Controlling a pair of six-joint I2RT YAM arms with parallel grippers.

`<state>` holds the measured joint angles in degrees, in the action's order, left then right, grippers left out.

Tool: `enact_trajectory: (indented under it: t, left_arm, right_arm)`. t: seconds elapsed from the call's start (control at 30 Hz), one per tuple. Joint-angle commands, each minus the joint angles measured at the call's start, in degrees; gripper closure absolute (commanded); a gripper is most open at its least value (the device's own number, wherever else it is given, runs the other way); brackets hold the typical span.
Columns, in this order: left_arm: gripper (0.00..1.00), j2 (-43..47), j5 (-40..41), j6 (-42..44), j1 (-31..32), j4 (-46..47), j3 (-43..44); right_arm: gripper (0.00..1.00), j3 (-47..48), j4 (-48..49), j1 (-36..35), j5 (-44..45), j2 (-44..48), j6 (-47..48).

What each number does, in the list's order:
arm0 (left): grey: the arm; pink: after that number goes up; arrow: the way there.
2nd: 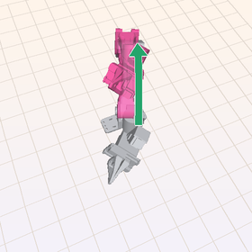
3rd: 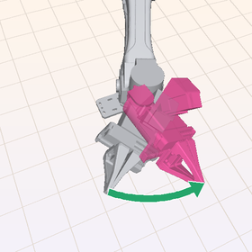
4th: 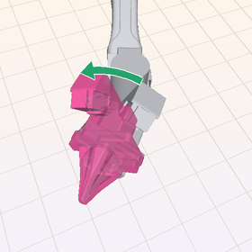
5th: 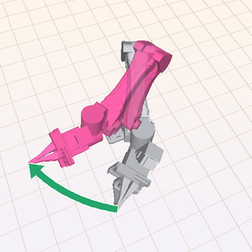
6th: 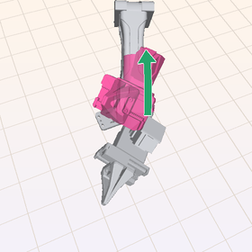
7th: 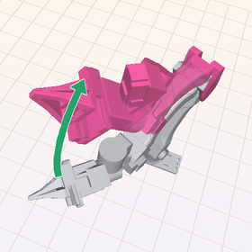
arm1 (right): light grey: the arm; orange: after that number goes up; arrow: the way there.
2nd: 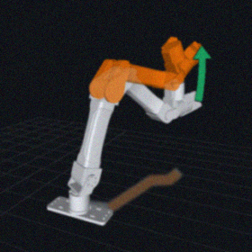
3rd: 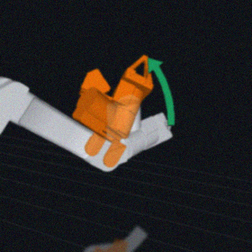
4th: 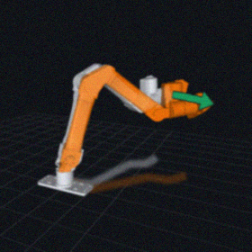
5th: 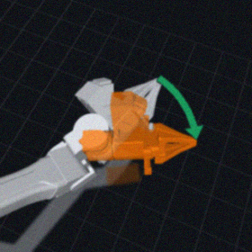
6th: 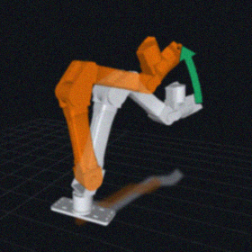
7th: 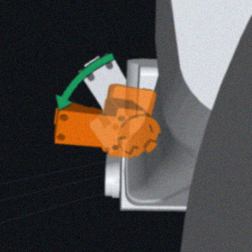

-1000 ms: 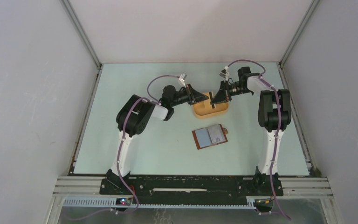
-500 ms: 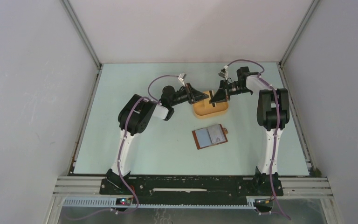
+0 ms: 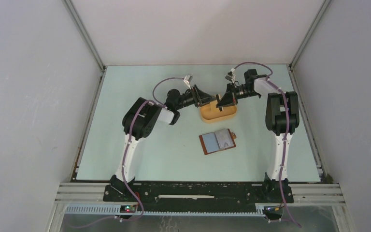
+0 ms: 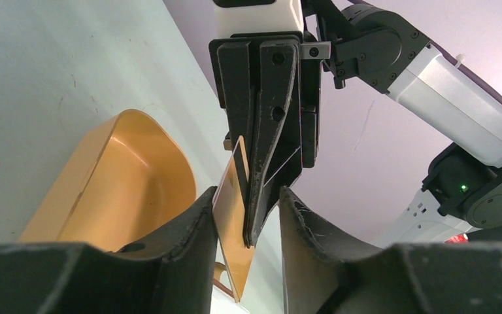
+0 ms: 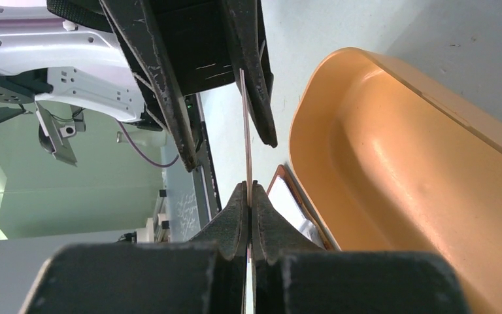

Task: Put the credit cards into the card holder
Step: Place the credit card in the storage box.

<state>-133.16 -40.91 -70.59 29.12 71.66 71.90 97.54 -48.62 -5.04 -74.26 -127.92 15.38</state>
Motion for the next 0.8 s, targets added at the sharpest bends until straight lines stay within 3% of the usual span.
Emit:
enact_trajectory:
  t: [0.0, 0.23, 0.3, 0.43, 0.77]
  left_arm:
    - [0.61, 0.0, -1.7, -0.5, 0.5, 2.9, 2.3]
    - [0.82, -0.4, -2.1, -0.9, 0.5, 3.0, 2.9]
    - [0.85, -0.4, -2.5, -1.1, 0.3, 3.8, 2.8]
    - [1.00, -1.3, -3.7, -4.6, -0.4, 8.7, 3.1]
    - [1.00, -1.6, -3.7, -4.3, -0.9, 8.5, 3.2]
  right_arm:
    - [1.00, 0.9, 1.0, -0.5, 1.0, 2.1, -1.7]
    - [1.00, 0.4, 1.4, -0.7, 1.2, 2.7, -1.9]
    - [0.95, 0.4, 0.9, -0.5, 0.3, 2.8, -0.9]
    - [0.82, 0.5, -1.4, 0.3, -1.9, 3.1, 1.5]
    - [0.65, 1.1, -2.3, 0.9, -2.5, 3.0, 1.8]
